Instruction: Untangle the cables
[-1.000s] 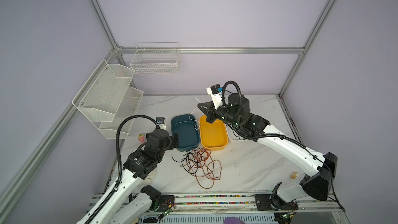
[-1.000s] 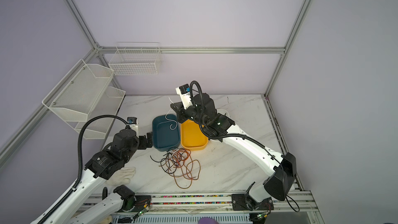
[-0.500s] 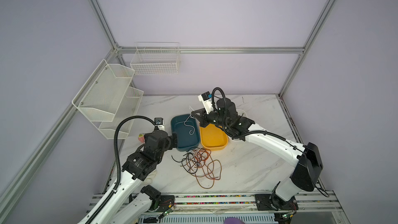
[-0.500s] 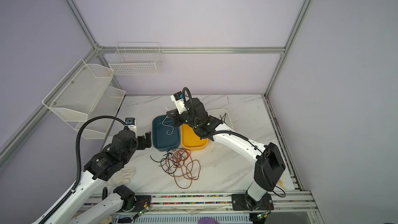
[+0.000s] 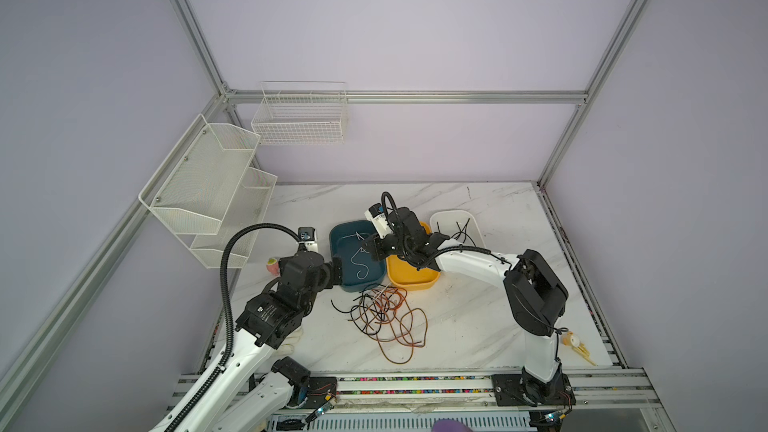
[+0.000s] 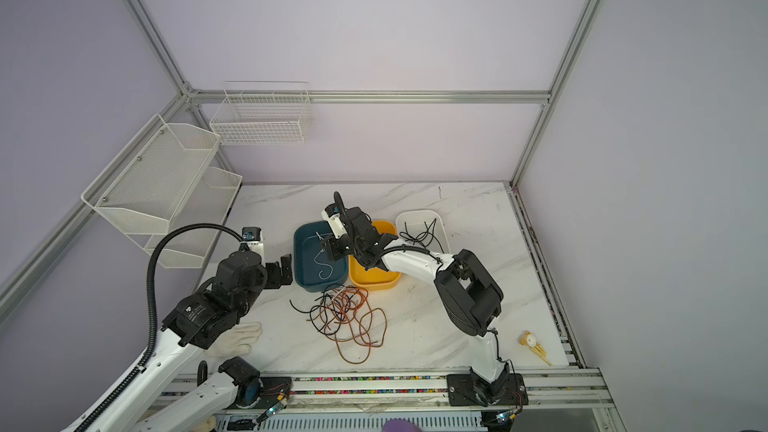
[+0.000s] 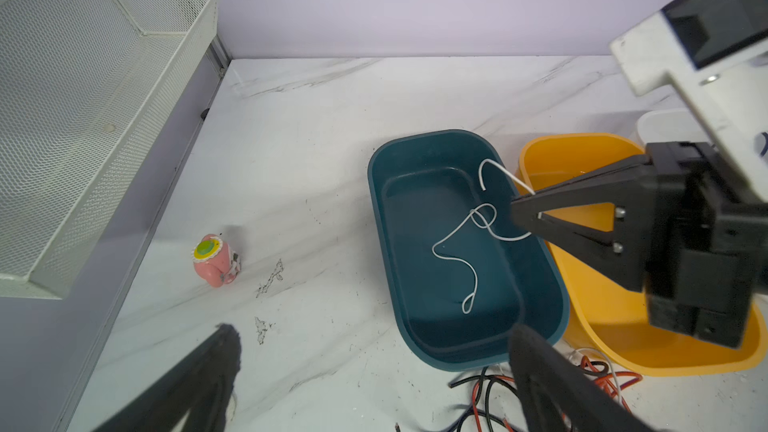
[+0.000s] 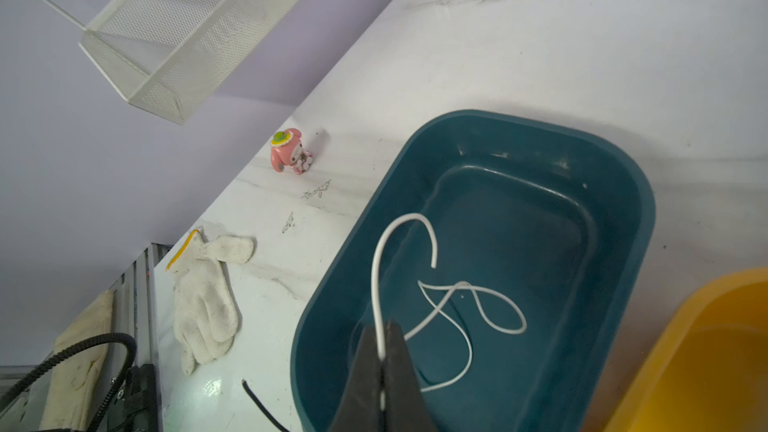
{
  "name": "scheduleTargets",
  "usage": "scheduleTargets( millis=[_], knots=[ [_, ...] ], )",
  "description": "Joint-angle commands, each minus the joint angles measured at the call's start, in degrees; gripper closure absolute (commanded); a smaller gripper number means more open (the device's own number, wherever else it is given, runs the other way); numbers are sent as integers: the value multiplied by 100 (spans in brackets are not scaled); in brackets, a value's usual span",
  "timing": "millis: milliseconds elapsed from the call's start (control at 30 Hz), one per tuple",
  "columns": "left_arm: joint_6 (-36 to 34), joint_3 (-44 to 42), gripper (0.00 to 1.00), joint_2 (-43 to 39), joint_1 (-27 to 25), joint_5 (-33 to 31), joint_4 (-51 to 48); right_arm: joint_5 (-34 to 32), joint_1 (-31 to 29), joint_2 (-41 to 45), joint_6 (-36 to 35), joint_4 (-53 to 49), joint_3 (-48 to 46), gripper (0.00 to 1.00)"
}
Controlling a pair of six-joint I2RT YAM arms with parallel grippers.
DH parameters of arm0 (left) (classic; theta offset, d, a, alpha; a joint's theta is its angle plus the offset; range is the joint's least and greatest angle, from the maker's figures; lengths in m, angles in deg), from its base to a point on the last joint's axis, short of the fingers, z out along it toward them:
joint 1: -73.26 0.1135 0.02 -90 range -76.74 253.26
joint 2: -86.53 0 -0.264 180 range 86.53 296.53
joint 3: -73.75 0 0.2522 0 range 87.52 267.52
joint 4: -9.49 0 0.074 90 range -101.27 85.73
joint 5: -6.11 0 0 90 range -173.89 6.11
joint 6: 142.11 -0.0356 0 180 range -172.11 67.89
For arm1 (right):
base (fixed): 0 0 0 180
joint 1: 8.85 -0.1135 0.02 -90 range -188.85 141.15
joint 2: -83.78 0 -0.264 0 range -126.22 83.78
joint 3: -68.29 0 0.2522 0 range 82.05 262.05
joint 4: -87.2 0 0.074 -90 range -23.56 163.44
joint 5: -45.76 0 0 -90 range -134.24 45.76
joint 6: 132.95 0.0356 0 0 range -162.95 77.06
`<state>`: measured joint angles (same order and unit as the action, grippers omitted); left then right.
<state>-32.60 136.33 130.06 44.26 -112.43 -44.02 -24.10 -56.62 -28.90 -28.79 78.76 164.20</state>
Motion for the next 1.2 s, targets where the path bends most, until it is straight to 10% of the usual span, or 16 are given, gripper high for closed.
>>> scheduleTargets(
  millis=[0, 667, 1167],
  knots=[
    [19, -220, 0, -29, 35, 50, 250, -15, 22, -64, 87, 59, 243, 100],
    [1, -228, 0, -19, 44, 127, 266, -563, -106, 552, 106, -535, -25, 68],
    [14, -215, 0, -16, 43, 293, 284, -1206, -964, 1881, 1740, -1001, -1492, 60]
  ],
)
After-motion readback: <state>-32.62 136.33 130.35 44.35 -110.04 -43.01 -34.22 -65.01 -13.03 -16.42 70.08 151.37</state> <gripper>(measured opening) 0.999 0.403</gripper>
